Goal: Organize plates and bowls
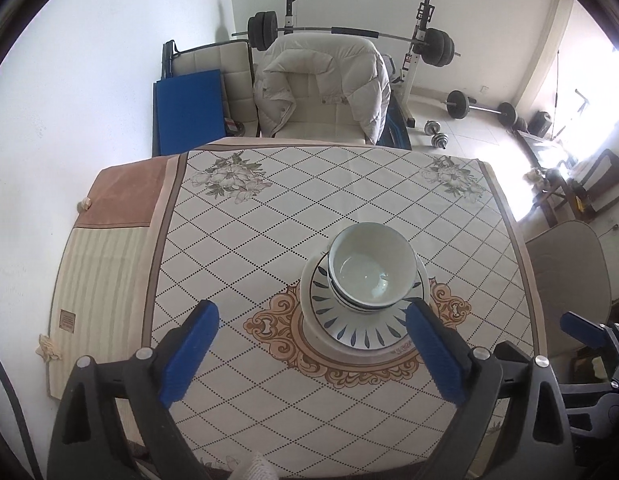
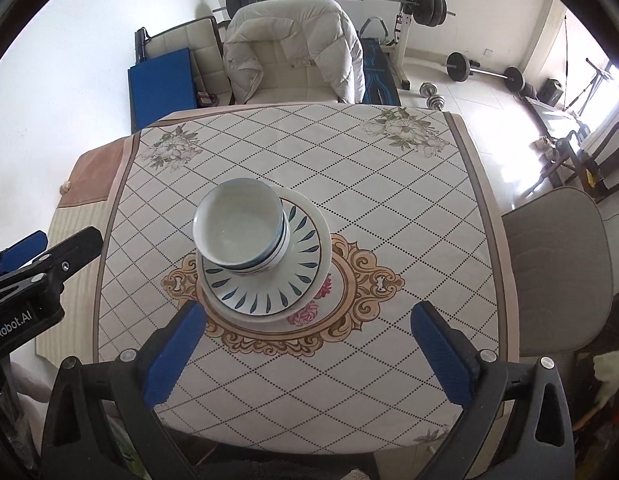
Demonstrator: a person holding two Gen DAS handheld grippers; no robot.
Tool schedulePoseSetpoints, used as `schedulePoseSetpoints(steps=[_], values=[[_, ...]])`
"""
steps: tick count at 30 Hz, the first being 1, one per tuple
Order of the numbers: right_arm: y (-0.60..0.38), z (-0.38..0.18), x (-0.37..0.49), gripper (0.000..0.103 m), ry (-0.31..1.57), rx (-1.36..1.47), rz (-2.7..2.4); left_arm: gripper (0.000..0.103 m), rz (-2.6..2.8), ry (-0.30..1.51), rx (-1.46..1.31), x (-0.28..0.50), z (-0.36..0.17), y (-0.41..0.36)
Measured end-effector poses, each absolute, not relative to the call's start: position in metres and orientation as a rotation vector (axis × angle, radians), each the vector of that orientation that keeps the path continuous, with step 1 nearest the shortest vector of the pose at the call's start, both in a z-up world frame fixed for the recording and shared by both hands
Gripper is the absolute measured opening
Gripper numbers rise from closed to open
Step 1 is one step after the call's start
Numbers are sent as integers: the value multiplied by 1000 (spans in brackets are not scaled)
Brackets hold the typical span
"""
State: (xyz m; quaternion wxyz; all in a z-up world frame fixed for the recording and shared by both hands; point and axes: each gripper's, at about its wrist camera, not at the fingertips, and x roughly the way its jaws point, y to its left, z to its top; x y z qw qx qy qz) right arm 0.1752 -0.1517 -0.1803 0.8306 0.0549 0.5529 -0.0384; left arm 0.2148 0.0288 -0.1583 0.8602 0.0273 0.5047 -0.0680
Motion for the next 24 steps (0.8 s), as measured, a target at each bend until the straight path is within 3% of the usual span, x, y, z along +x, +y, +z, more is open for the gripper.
schedulePoseSetpoints(steps=[12,24], values=[[-139,-101,82,103,1016,107,-128,96,-100,933,1,130,-88,42],[-141,-46,22,103,919,56,-45,96,1,935,-55,64,-62,42]])
